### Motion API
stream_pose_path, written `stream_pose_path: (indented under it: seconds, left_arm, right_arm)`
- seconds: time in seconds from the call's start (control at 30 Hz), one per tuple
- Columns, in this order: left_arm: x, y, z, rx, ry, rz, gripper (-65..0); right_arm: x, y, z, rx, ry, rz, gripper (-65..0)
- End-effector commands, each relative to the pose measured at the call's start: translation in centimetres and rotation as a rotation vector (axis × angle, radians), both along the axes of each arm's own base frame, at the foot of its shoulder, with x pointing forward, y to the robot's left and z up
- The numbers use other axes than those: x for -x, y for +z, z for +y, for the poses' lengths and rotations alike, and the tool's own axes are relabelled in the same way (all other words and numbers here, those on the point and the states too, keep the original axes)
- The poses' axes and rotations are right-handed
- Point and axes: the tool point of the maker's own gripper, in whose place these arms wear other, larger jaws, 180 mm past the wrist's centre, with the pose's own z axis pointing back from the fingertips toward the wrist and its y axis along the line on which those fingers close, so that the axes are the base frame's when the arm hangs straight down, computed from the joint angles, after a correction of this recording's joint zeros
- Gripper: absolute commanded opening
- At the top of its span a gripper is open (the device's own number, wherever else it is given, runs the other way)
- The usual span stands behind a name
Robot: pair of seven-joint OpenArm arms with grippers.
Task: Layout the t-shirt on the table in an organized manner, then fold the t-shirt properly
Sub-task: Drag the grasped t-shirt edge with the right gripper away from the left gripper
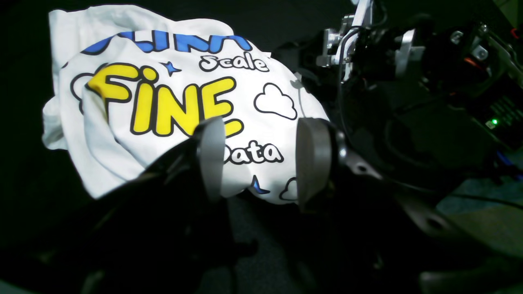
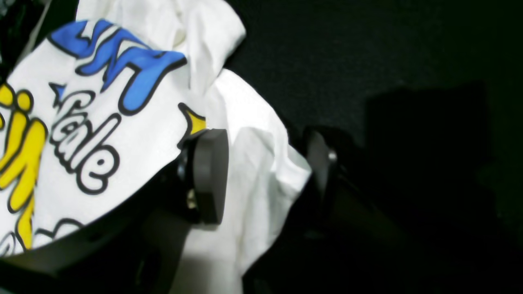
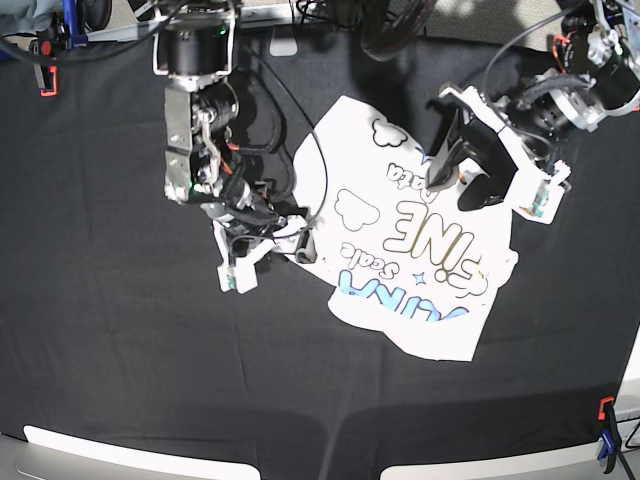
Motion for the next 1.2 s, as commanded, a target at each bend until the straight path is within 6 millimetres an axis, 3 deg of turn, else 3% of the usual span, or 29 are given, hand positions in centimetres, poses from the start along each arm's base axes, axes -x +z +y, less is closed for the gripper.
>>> stream_pose_path:
  seconds: [0.0,0.07,0.17,0.3,0.5,0.67,0.83,1.0,1.17]
  left_arm:
    - [-0.3,1.2,-0.2,0.018,-0.004,-0.041,-39.0]
    - [-0.3,1.2,-0.2,0.019,-0.004,-0.041,-39.0]
    - [-0.3,1.2,-0.2,0.018,-0.004,-0.041,-39.0]
    - [-0.3,1.2,-0.2,0.018,-0.004,-0.041,-39.0]
    - [-0.3,1.2,-0.2,0.019,-0.004,-0.041,-39.0]
    - [-0.3,1.2,-0.2,0.019,-0.004,-0.041,-39.0]
    - [-0.3,1.2,-0.2,0.019,-0.004,-0.041,-39.0]
    - [-0.3,1.2,-0.2,0.019,-0.004,-0.041,-39.0]
    - [-0.3,1.2,-0.2,0.019,-0.004,-0.041,-39.0]
  right_arm:
    - [0.7,-0.4,0.9,0.023,0.05,0.035,-36.0]
    - [1.0,-0.2,1.8,0.027,0.096,0.029,-38.4]
    - [1.2,0.1,2.0,0.04,0.118,0.037,-48.6]
    - [0.1,2.1,1.0,0.048,0.09,-0.022,-65.0]
    - [-1.5,5.1,-3.2,0.176,0.014,-0.111,-65.0]
    - [-2.3,7.6,-9.0,0.255,-0.125,-0.164,-65.0]
    - [-1.7,9.0,-16.7,0.325,-0.283,-0.164,-65.0]
    - [0.5,9.7,-25.1,0.41,-0.422,-0.144,-65.0]
    - [4.2,11.0,-33.0,0.491,-0.555,-0.128,-65.0]
